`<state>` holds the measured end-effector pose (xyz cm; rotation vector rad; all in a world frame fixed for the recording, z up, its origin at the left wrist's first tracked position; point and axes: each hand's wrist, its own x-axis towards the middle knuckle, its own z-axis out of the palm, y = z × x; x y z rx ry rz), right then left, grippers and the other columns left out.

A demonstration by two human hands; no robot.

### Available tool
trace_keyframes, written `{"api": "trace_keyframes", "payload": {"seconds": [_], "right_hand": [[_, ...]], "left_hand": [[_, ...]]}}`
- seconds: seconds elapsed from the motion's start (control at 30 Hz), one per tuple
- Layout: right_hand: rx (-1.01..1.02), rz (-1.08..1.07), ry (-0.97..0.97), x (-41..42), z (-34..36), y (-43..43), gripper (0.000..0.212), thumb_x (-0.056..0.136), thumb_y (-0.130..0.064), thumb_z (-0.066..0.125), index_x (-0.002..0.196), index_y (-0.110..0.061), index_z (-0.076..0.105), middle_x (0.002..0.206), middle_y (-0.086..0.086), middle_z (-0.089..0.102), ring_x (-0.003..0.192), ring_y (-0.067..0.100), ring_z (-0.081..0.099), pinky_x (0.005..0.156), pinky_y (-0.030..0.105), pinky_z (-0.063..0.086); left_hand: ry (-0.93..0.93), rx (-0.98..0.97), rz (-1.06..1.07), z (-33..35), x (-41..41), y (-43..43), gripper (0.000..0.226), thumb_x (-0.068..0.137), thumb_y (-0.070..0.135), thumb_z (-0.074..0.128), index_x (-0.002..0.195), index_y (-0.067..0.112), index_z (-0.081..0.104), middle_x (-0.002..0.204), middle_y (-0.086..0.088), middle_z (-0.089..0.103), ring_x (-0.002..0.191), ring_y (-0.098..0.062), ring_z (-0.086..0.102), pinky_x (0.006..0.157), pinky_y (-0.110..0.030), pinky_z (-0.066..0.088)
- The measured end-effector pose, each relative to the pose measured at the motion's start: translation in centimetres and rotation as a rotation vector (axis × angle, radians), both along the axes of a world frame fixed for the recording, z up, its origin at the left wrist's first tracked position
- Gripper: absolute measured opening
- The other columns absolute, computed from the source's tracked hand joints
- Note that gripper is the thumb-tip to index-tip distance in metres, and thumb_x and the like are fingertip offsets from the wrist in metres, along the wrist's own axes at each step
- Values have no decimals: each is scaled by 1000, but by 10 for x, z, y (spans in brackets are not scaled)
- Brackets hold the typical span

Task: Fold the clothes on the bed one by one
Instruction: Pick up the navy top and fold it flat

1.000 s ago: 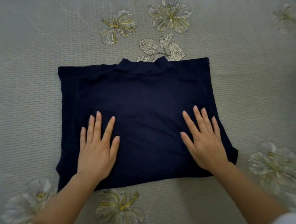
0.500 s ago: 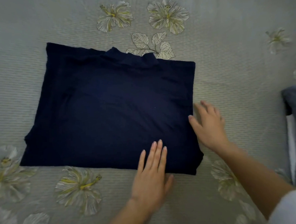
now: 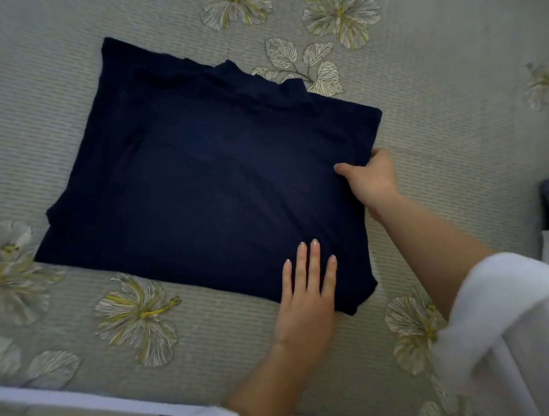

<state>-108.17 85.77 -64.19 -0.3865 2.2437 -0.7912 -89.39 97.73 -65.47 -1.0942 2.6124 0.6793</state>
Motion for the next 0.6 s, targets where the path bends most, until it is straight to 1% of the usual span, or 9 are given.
{"api": "trace_keyframes", "payload": {"seconds": [0.07, 0.1, 0.17, 0.23, 0.3, 0.33, 0.4, 0.5, 0.6], "right_hand": [[-46, -98, -97, -1, 10, -4, 41, 77, -13, 74, 113, -10, 56, 103, -1, 63, 81, 10, 61, 57, 20, 50], [-65, -159, -163, -1, 18, -8, 34, 75, -10, 74, 106, -10, 60, 99, 1, 67, 79, 12, 64, 53, 19, 51], [-69, -238, -301, 1, 33, -16, 34, 72, -10, 74, 104, -11, 63, 96, 3, 70, 82, 15, 68, 57, 21, 56], [-29, -201, -377, 5, 45, -27, 43, 70, -14, 74, 112, -12, 64, 104, 3, 71, 95, 19, 68, 83, 31, 57], [-34, -156, -385, 13, 59, -42, 48, 70, -16, 72, 117, -10, 64, 112, 7, 70, 106, 25, 66, 96, 37, 51], [-62, -140, -374, 18, 65, -51, 51, 70, -14, 71, 120, -9, 62, 115, 10, 69, 107, 27, 65, 93, 37, 51], [-158, -115, -342, 34, 76, -73, 52, 72, -9, 66, 123, -12, 57, 111, 11, 69, 92, 26, 66, 72, 33, 49], [-239, -48, -315, 68, 88, -108, 37, 75, -6, 62, 100, -31, 55, 81, 2, 60, 61, 14, 55, 44, 21, 39], [-234, 50, -267, 110, 88, -142, 24, 76, -6, 65, 85, -23, 49, 68, 1, 54, 44, 9, 52, 39, 19, 38]], "left_hand": [[68, 42, -6, 2, 5, -5, 76, 78, 42, 69, 145, 19, 39, 154, -18, 24, 143, -32, 24, 113, -50, 23], [160, 113, 22, 2, 8, -9, 71, 84, 39, 63, 147, 22, 35, 157, -13, 13, 146, -28, 14, 117, -49, 13], [414, 499, 235, 8, 17, -23, 56, 95, 32, 47, 147, 34, 28, 158, 8, -2, 146, -8, -7, 120, -39, -4], [631, 986, 562, 25, 30, -45, 38, 95, 38, 46, 131, 49, 44, 153, 18, 24, 142, 5, 13, 120, -33, 13], [814, 1207, 814, 41, 53, -70, 27, 87, 48, 52, 112, 52, 62, 133, 20, 56, 126, 3, 46, 109, -29, 34], [889, 1270, 905, 48, 66, -81, 27, 83, 50, 56, 108, 51, 65, 126, 19, 62, 120, -1, 54, 106, -30, 37], [1037, 1356, 1043, 56, 95, -99, 37, 80, 47, 62, 115, 40, 65, 126, 11, 63, 120, -10, 57, 106, -36, 40], [1211, 1393, 1156, 64, 134, -121, 44, 83, 38, 61, 126, 28, 58, 132, 4, 61, 123, -15, 56, 101, -37, 46], [1365, 1396, 1250, 70, 165, -140, 39, 87, 31, 59, 126, 28, 58, 133, 0, 60, 122, -19, 56, 98, -40, 47]]}}
